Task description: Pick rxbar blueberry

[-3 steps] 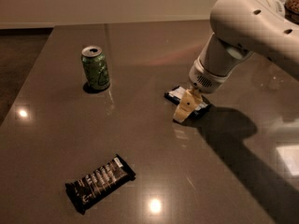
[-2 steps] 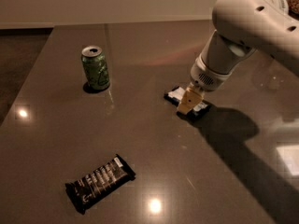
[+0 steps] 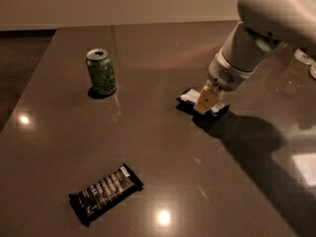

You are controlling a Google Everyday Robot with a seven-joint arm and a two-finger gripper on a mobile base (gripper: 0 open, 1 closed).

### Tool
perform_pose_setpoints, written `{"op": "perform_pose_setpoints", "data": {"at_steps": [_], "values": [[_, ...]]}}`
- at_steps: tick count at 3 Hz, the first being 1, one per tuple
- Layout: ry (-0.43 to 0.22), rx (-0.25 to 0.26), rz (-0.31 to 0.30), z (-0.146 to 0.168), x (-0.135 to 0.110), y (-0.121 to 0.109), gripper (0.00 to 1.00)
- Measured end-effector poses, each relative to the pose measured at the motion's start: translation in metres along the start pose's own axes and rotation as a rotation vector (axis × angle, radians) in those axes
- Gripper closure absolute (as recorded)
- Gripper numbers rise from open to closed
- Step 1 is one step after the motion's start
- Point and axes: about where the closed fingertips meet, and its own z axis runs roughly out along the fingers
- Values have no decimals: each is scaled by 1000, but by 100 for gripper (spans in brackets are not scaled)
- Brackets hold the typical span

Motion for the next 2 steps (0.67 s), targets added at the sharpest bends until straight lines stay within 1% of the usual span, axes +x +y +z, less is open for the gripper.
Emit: {"op": "perform_pose_setpoints", "data": {"at_steps": [1,2], "values": [[-76,-5,9,-35,-4,-2,100],[-148,2,-12,-71,-13,-1,100]]}}
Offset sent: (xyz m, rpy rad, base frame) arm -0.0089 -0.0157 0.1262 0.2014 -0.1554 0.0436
